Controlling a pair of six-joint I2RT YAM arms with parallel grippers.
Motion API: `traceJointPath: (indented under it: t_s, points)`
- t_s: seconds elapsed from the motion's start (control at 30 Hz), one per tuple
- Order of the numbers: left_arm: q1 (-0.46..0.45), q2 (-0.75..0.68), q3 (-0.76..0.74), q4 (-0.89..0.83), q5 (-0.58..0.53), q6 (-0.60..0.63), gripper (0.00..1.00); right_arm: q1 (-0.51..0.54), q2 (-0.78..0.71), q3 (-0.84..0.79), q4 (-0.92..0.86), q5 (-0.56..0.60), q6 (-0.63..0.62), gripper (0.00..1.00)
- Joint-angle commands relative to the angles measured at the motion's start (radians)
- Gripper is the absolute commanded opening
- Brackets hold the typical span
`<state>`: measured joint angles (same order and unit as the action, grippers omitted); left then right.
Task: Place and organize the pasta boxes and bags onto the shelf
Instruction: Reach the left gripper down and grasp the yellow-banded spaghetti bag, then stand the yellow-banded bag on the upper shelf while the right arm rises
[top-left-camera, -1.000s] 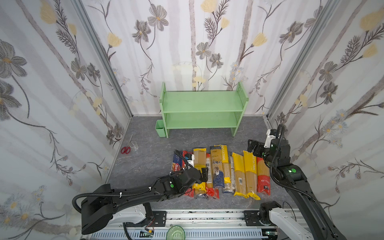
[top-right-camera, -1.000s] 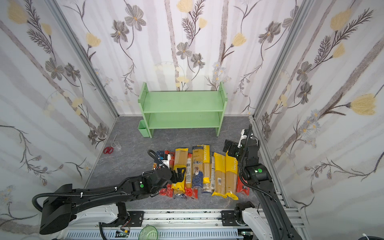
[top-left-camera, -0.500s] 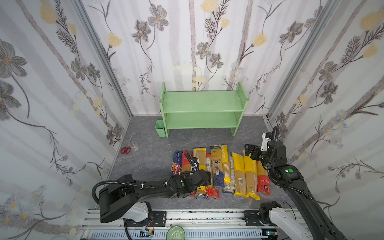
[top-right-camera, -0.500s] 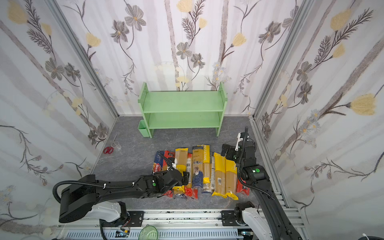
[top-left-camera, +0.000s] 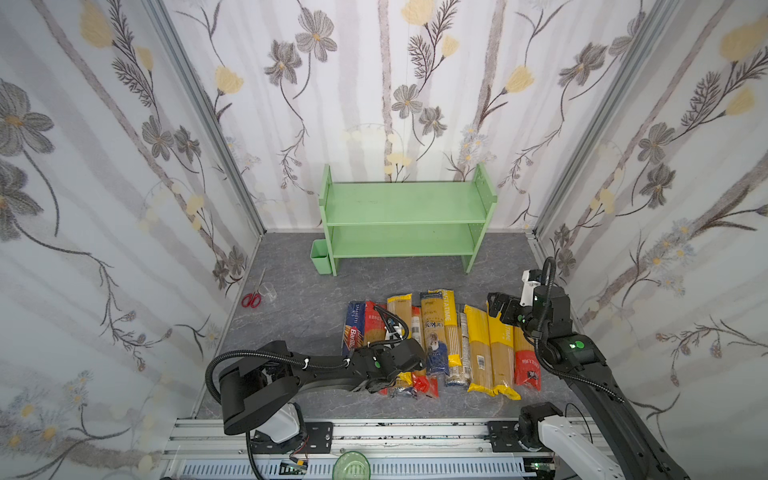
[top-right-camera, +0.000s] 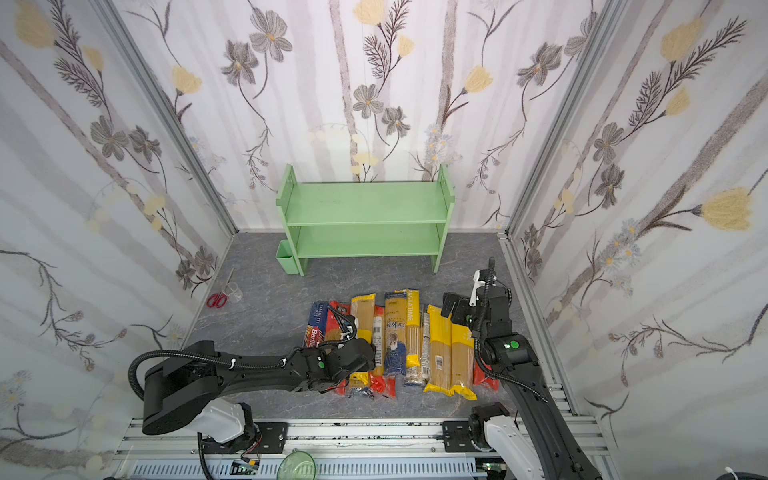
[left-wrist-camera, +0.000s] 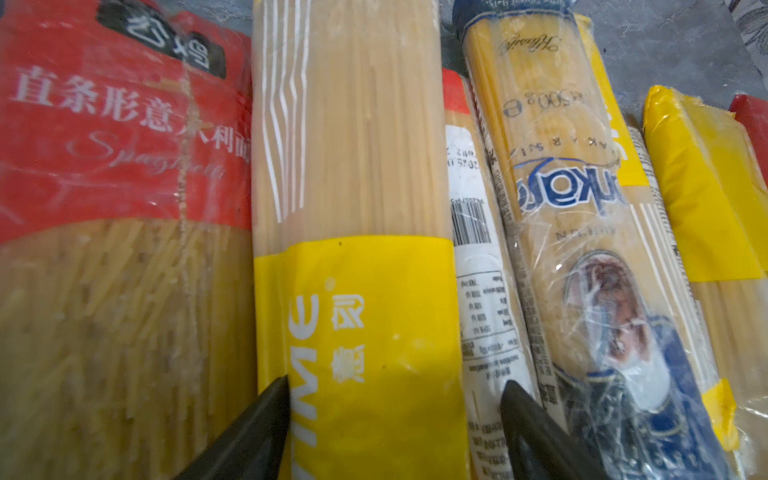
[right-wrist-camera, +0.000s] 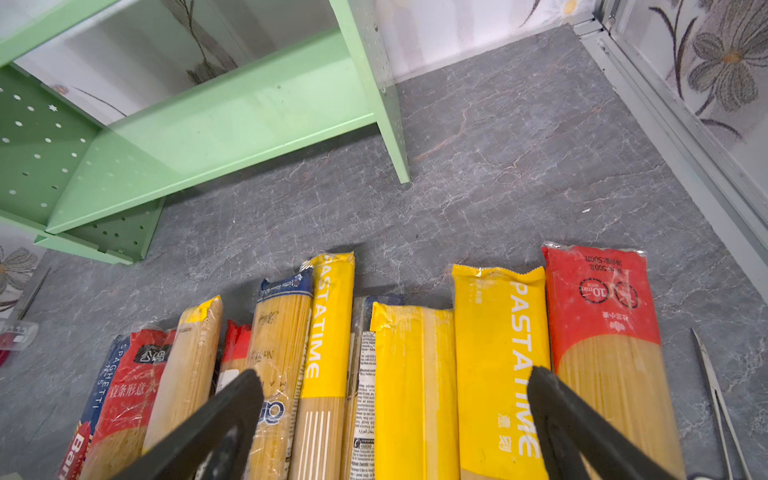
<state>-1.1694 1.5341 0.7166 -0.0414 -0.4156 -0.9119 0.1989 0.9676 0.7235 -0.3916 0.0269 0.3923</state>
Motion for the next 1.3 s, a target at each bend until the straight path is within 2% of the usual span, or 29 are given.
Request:
traceJointPath:
  t_s: [0.0, 0.17, 0.47, 0.7, 0.9, 1.27]
  points:
    - [-0.002, 0.0, 0.003, -0.006, 0.105, -0.012, 0.63, 0.0, -0.001, -0.001, 0.036, -0.009, 0.012, 1.0]
    - [-0.001, -0.032, 0.004, -0.032, 0.1, 0.01, 0.32, 0.0, 0.005, 0.003, 0.034, 0.001, 0.021, 1.0]
    - [0.006, -0.163, 0.043, -0.1, 0.045, 0.074, 0.0, 0.0, -0.006, 0.018, 0.03, -0.028, 0.028, 1.0]
    - [0.061, -0.325, 0.083, -0.148, 0.029, 0.122, 0.0, 0.006, -0.023, 0.022, 0.023, -0.065, 0.033, 1.0]
    - [0.121, -0.402, 0.152, -0.208, 0.036, 0.184, 0.0, 0.013, -0.032, 0.065, -0.002, -0.06, 0.027, 1.0]
    - [0.2, -0.37, 0.512, -0.335, -0.013, 0.392, 0.0, 0.031, -0.024, 0.12, -0.023, -0.087, 0.019, 1.0]
